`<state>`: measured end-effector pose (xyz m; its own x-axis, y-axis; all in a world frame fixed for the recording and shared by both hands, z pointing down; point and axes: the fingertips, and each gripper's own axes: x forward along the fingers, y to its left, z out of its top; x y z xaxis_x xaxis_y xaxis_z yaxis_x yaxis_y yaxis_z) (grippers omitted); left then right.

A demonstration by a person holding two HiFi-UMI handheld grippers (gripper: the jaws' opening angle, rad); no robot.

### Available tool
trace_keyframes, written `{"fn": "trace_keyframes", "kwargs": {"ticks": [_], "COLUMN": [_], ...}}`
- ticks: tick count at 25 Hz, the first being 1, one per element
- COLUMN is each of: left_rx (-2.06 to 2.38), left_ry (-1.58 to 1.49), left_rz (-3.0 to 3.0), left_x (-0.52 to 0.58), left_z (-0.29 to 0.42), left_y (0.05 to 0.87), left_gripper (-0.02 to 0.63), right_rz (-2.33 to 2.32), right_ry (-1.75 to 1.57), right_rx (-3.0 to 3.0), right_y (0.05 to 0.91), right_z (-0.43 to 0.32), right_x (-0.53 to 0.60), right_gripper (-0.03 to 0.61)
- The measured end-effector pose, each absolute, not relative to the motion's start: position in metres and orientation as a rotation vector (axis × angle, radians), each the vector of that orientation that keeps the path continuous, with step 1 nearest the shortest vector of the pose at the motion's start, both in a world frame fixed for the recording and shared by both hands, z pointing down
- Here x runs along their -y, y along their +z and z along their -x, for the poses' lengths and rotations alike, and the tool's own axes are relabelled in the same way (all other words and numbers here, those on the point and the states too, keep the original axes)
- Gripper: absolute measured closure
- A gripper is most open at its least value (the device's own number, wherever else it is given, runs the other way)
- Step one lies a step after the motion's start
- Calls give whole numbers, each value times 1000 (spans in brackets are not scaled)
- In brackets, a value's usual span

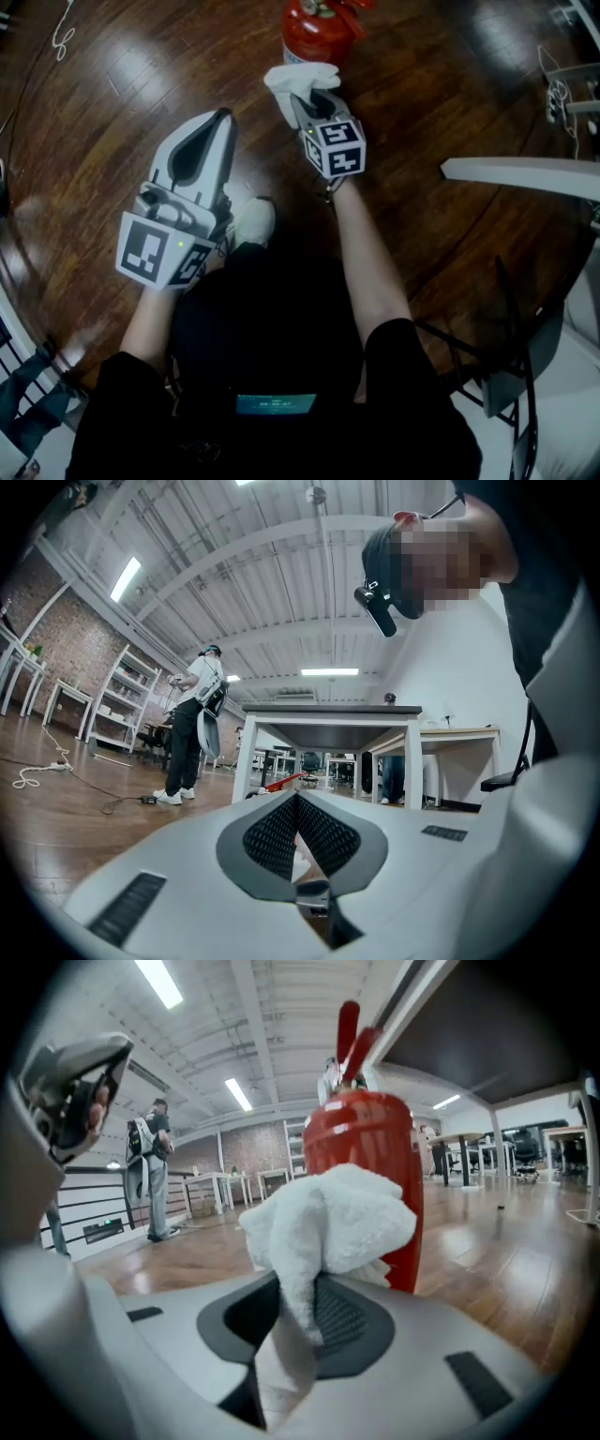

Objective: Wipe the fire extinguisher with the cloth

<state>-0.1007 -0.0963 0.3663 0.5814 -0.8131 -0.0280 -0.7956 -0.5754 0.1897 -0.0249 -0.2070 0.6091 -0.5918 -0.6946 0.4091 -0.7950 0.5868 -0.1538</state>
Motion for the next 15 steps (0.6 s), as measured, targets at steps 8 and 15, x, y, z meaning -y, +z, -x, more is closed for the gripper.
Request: {"fn": "trace_keyframes", "kwargs": {"ticks": [8, 15], "left_rx": [1341, 1336], "left_ry": [-177, -156], "left_rz": [-2667, -2672], "left_x": [95, 97], "left_z": [89, 80], "left_y": [360, 364], "left_gripper": [614, 614], "right_rz": [-1352, -1446], "right_ry": [193, 147], "right_rx": [2872, 2930], "right_y": [436, 383], "right_z": [-22, -59], "right_x": [199, 220], "right_gripper": [452, 453]}}
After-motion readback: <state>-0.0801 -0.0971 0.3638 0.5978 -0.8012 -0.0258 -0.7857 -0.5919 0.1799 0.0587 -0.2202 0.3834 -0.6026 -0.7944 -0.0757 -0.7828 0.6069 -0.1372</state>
